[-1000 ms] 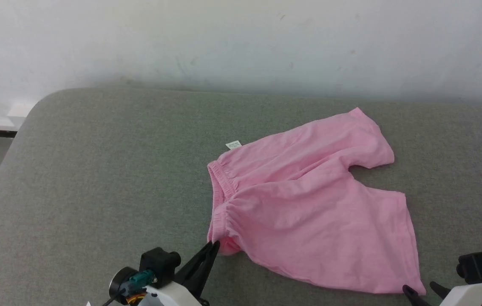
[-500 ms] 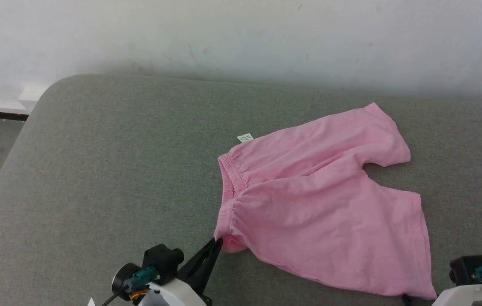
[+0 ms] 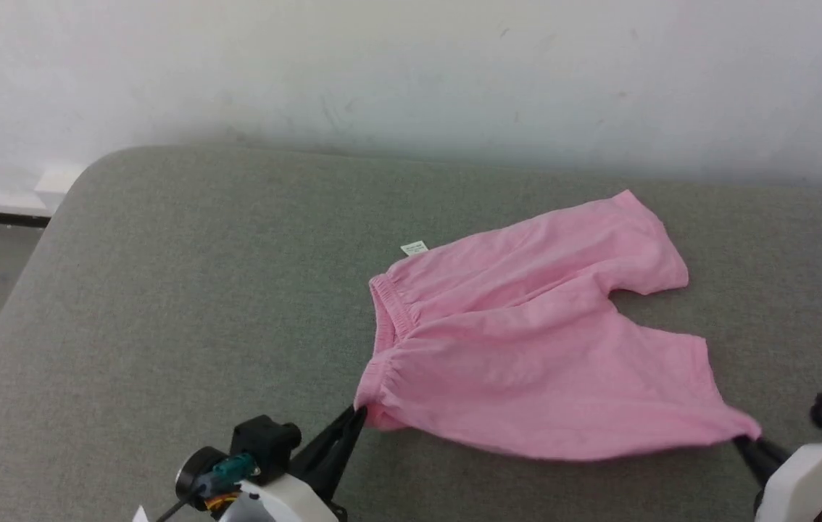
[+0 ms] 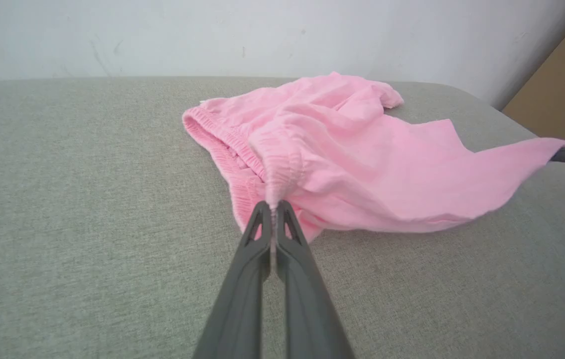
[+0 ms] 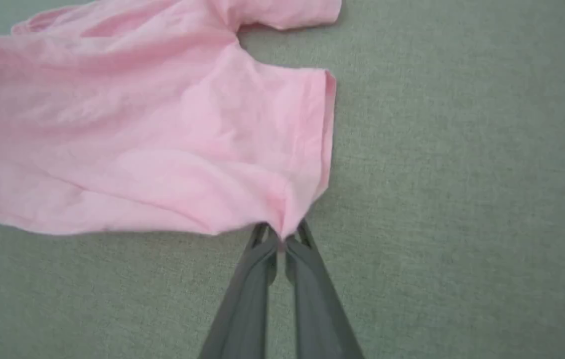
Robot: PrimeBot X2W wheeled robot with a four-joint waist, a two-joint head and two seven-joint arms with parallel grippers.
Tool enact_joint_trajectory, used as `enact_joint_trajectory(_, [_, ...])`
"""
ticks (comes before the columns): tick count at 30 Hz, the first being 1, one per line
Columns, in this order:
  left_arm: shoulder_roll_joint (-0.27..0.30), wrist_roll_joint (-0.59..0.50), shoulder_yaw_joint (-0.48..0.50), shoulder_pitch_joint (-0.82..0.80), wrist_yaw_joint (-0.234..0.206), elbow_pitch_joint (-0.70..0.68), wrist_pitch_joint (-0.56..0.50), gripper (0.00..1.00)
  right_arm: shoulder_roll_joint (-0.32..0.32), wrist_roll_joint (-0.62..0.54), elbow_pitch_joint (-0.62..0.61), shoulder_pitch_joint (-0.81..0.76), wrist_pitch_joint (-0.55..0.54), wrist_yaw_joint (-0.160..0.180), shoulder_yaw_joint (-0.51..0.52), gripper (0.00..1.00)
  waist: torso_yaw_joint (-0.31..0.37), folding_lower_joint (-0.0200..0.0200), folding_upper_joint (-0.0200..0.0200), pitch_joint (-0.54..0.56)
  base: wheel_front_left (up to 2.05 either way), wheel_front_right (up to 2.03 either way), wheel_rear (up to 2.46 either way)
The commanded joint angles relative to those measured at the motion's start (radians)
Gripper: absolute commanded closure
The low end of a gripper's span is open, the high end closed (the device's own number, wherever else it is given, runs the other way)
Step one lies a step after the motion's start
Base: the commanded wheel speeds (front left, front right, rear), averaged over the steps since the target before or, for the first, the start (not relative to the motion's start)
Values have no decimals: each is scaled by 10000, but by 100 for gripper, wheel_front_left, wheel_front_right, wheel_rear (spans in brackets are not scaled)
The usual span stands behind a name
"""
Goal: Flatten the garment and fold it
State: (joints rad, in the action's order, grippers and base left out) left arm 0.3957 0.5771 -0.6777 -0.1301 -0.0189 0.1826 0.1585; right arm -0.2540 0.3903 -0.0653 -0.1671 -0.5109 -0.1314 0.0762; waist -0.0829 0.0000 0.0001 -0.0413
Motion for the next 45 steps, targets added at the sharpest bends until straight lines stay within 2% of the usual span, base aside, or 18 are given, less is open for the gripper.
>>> enact_joint_trajectory(1, [135,14,76,-66,-29,-130,33,100,-156,205,-181,231,131,7,84,100,115,0,-1,195,0,0,0])
enact_joint_trajectory(6, [609,-26,355,-336,-64,-873,-43,100,-718,1381,-816,883,409,7,241,100,235,0,-1,615,0,0,0])
enact_joint_trajectory(11, [1167,-55,858,-958,-200,-2270,-371,100,-1276,2128,-1454,1863,596,7,423,100,295,0,-1,1012,0,0,0])
enact_joint_trajectory(19, [1991,-148,1968,-2741,-525,-4792,-1299,100,-1636,2476,-2356,4060,311,7,703,100,383,0,-1,1142,0,0,0])
enact_joint_trajectory(24, [2250,-76,2386,-3947,-545,-5327,-2055,100,-1715,2229,-2308,5607,-151,7,687,100,525,0,-1,779,0,0,0])
enact_joint_trajectory(28, [2335,126,2643,-4710,-491,-5062,-2469,100,-1798,1889,-1774,6841,-358,7,417,100,723,0,-1,193,0,0,0])
enact_joint_trajectory(34, [2327,335,2694,-6014,-84,-4164,-2934,100,-2011,1528,-426,8991,-206,7,-223,100,1090,0,-1,-1294,0,0,0])
enact_joint_trajectory(40, [1907,219,2522,-8051,610,-2190,-2876,100,-2102,883,1766,11660,676,7,-1148,100,1425,0,-1,-2796,0,0,0])
enact_joint_trajectory(45, [1217,-164,2530,-10105,858,-121,-2065,100,-1992,44,3764,13692,1959,7,-1702,100,1551,0,-1,-3704,0,0,0])
